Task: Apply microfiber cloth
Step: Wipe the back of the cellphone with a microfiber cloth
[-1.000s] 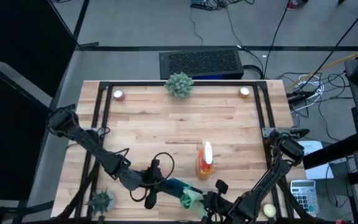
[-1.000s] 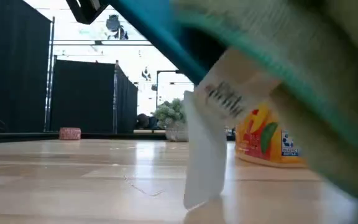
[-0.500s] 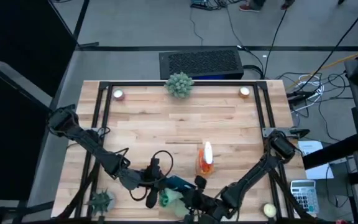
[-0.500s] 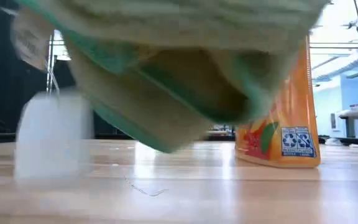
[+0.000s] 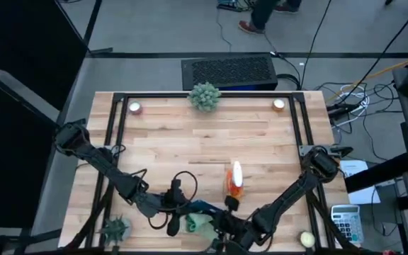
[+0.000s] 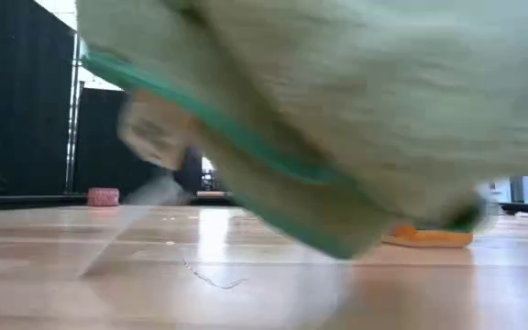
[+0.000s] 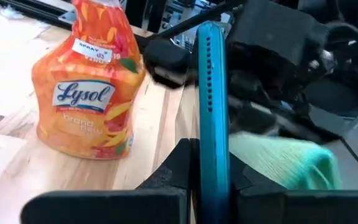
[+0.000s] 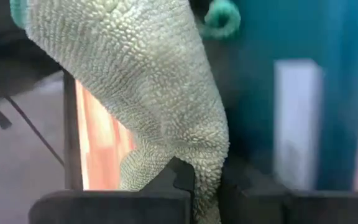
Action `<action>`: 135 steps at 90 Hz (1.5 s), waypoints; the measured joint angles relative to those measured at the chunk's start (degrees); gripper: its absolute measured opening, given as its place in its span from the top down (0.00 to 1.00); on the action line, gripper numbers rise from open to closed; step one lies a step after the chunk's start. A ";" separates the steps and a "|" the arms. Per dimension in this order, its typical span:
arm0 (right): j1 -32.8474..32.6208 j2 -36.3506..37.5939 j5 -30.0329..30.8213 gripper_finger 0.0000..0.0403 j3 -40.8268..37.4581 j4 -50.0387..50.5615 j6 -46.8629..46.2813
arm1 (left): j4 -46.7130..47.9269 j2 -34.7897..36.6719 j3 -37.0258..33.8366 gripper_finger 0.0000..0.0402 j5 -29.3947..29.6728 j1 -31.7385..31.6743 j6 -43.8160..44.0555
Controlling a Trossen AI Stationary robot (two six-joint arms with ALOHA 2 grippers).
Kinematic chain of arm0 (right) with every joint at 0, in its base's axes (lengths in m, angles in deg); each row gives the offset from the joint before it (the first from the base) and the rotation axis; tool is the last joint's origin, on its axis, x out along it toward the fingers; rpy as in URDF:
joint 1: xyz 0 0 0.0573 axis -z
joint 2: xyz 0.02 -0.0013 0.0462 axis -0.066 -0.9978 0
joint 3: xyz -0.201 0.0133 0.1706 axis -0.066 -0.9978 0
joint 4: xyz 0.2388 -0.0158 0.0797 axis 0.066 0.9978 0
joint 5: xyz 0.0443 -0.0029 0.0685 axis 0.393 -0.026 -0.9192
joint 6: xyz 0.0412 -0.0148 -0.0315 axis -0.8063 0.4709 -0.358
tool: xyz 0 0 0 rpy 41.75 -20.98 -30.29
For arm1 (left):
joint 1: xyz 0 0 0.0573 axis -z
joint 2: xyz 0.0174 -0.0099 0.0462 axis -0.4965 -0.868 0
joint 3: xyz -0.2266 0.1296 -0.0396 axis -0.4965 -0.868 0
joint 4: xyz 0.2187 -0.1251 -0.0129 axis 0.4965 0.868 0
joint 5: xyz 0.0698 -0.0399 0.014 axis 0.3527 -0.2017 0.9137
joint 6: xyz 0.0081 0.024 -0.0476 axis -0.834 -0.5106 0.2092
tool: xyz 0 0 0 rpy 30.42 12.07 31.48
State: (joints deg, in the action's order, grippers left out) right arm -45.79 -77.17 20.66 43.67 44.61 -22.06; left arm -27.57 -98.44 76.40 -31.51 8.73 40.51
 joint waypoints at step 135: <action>-4.03 1.50 8.96 0.98 11.80 25.97 -10.42 | -2.20 -0.11 0.31 0.98 -1.13 0.35 -0.31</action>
State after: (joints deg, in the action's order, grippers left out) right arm -49.82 -75.67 29.62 55.47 70.58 -32.48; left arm -29.77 -98.55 76.71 -32.64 9.08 40.21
